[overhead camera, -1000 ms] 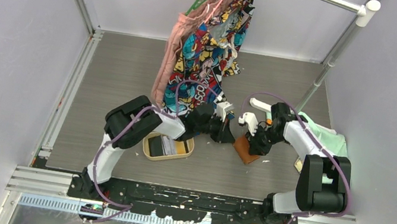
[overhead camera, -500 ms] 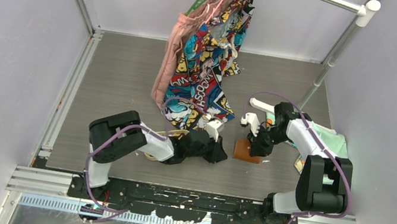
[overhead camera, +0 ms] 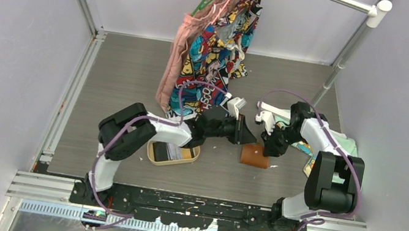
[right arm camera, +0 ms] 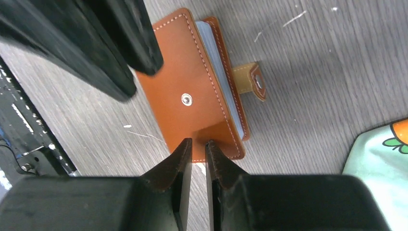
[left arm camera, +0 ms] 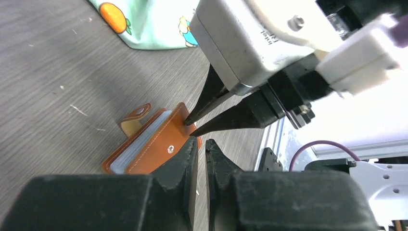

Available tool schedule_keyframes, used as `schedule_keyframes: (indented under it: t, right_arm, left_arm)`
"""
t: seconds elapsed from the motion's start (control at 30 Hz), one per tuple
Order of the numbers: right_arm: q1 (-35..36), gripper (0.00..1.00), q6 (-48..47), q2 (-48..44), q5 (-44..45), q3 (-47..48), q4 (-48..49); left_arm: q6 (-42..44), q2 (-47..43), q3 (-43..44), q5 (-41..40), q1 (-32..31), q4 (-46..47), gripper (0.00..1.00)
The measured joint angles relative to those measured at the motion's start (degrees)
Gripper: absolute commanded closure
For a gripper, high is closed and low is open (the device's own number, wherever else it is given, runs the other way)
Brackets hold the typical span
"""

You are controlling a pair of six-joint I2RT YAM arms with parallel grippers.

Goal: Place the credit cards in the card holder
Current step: Close the card holder at the center of the board.

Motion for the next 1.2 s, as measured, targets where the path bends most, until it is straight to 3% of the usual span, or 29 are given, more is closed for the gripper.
schedule_keyframes:
  t: [0.23,0.53,0.63,0.73,0.8,0.87,0.93,1.03,1.2]
  right_arm:
    - [-0.52,0.77,0.87,2.62,1.95,0.00,2.01]
    - [-0.59,0.73,0.09,3.91,2.05,0.24,2.21]
    - [-0.74,0.55,-1.64,3.43,1.01,0.33,2.10]
    - [-1.57,0.20,-5.46,0.59,-2.12,0.33,1.62]
    - [-2.56,0.12,-9.68,-2.40,-4.83,0.31,1.46]
    - [-3.10,0.13,-15.58,-4.37,-6.99,0.44,0.92]
    - [-3.32,0.21,-21.29,-3.41,-8.17,1.70,-1.27]
    - [-3.34,0.30,-30.75,3.37,-9.22,7.19,-6.78]
    - [-3.48,0.36,-39.82,13.00,-10.10,13.90,-11.80]
  left_arm:
    - [-3.32,10.80,6.78,3.28,-0.44,-3.26,0.93]
    - [-3.56,12.37,7.61,3.21,-0.46,-6.84,0.95]
    - [-3.19,12.37,8.68,2.99,-0.44,-8.92,0.96]
    - [-2.78,12.37,9.03,2.86,-0.46,-9.79,0.96]
    - [-2.71,12.35,9.03,2.75,-0.46,-9.86,0.97]
    - [-2.69,12.33,9.03,2.73,-0.46,-9.90,0.97]
    - [-2.71,12.33,9.03,2.73,-0.46,-9.90,0.97]
    - [-2.71,12.33,9.03,2.75,-0.46,-9.88,0.97]
    - [-2.71,12.33,9.03,2.75,-0.46,-9.86,0.98]
